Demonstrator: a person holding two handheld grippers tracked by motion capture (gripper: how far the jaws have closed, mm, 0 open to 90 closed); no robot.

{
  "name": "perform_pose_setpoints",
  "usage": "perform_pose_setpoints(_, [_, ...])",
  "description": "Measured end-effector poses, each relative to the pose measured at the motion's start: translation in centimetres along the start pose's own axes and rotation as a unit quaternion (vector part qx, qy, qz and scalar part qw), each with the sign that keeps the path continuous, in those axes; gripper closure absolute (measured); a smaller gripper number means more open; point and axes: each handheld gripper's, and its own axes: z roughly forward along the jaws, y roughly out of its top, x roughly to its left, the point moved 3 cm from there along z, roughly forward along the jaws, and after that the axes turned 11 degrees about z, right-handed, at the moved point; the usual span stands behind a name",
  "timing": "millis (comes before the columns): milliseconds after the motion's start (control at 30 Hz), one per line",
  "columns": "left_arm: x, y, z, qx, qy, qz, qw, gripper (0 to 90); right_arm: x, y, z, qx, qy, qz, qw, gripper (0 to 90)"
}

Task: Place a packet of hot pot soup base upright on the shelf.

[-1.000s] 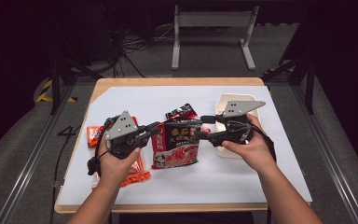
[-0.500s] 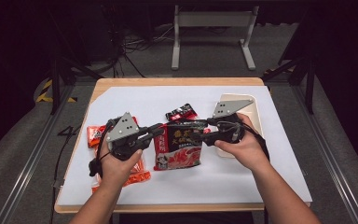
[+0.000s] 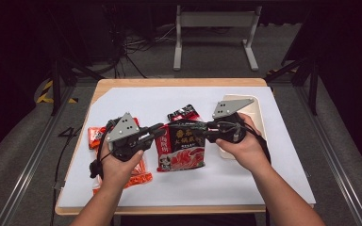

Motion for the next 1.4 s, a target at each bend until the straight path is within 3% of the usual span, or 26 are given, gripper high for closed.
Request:
perform_pose_setpoints(33, [0.1,0.0,0.0,-0.003,0.001,-0.011,0.9999,75.4,-0.1,0.2,-0.2,-0.002,-0.002,0.008,1.0000,79.0])
perform_pose_setpoints(100, [0.2,0.0,0.0,-0.005,0.001,-0.012,0.9999,65.7,-0.1,0.5,-0.4,-0.007,-0.006,0.014,0.9999,79.6])
perform_pose_setpoints(167, [0.4,-0.1,-0.1,0.000,0.030,-0.024,0.9993,52.5,-0.2,0.7,-0.7,-0.012,-0.014,0.020,0.9996,79.8])
perform_pose_setpoints(333, [1.0,-0.3,-0.7,-0.001,0.030,-0.037,0.9989,43.3,-0.9,1.4,-1.4,-0.011,-0.034,0.029,0.9989,79.8])
perform_pose_setpoints(600, [1.8,-1.4,-0.7,0.020,0.033,-0.043,0.9983,39.3,-2.6,2.7,-3.3,-0.025,-0.050,0.043,0.9975,79.8])
perform_pose_setpoints(800, [2.2,-2.3,-0.6,0.044,0.033,-0.051,0.9972,36.9,-3.4,4.1,-4.8,-0.032,-0.066,0.040,0.9965,79.7])
perform_pose_setpoints(1033, [2.8,-3.0,-0.9,0.047,0.036,-0.071,0.9957,35.8,-5.0,5.3,-5.9,-0.037,-0.088,0.042,0.9946,79.6])
perform_pose_setpoints(1400, [3.5,-3.7,-1.5,0.052,0.049,-0.080,0.9942,35.1,-7.3,6.0,-7.0,-0.048,-0.103,0.040,0.9926,79.5])
